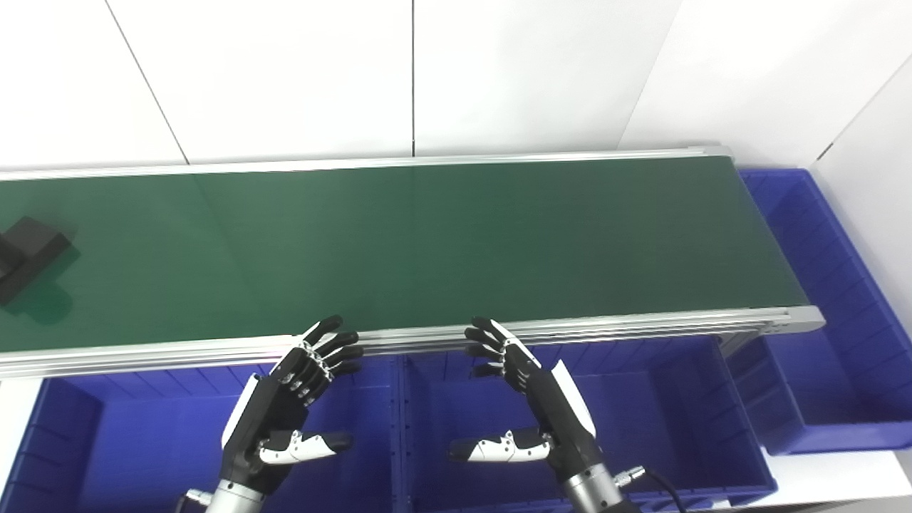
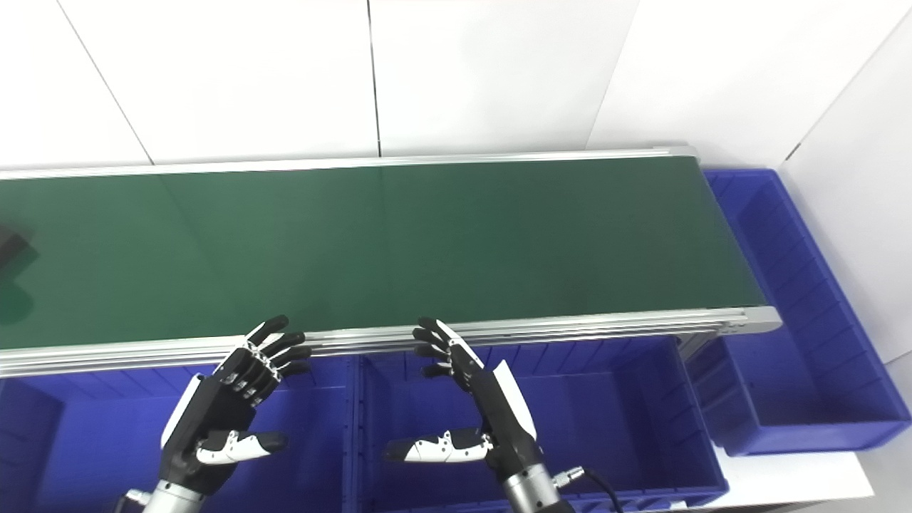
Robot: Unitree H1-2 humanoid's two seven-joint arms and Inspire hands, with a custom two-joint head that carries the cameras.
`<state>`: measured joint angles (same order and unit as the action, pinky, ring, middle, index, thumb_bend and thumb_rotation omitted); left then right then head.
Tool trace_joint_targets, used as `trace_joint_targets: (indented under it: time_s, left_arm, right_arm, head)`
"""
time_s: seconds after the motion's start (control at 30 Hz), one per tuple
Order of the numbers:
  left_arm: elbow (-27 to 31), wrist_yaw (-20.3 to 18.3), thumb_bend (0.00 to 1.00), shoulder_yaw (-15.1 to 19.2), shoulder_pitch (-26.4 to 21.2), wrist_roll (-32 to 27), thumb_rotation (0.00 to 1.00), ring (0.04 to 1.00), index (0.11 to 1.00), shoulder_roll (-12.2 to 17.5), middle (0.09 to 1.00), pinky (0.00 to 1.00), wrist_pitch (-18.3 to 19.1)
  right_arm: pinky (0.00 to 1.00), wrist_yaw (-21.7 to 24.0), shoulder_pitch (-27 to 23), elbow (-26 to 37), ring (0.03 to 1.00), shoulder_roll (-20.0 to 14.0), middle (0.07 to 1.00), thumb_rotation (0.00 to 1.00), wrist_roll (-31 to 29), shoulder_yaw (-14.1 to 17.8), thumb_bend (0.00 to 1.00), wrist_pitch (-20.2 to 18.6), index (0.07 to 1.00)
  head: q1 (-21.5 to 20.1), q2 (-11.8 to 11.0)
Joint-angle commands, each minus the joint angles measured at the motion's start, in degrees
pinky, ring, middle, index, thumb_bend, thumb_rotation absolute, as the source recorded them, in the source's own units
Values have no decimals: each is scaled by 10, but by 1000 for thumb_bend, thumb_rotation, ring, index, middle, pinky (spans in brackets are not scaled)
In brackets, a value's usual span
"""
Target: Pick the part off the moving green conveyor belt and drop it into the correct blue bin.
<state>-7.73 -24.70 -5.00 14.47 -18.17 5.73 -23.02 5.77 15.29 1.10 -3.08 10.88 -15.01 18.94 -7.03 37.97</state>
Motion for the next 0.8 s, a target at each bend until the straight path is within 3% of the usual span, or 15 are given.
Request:
trace_joint_targets:
  time_s: [0.0, 0.77]
  left_arm:
    - [13, 0, 934, 1, -3, -2, 213, 780, 869, -1, 813, 752, -13]
    - [13, 3, 930, -1, -6, 9, 209, 778, 872, -1, 815, 746, -12]
  right_arm:
    - [709, -3, -1, 17, 814, 3, 861, 240, -2, 0, 855, 14, 904]
    - [701, -3, -3, 16, 808, 3, 852, 251, -4, 2, 823, 15, 895]
  head:
    - [1, 0]
    - [2, -1]
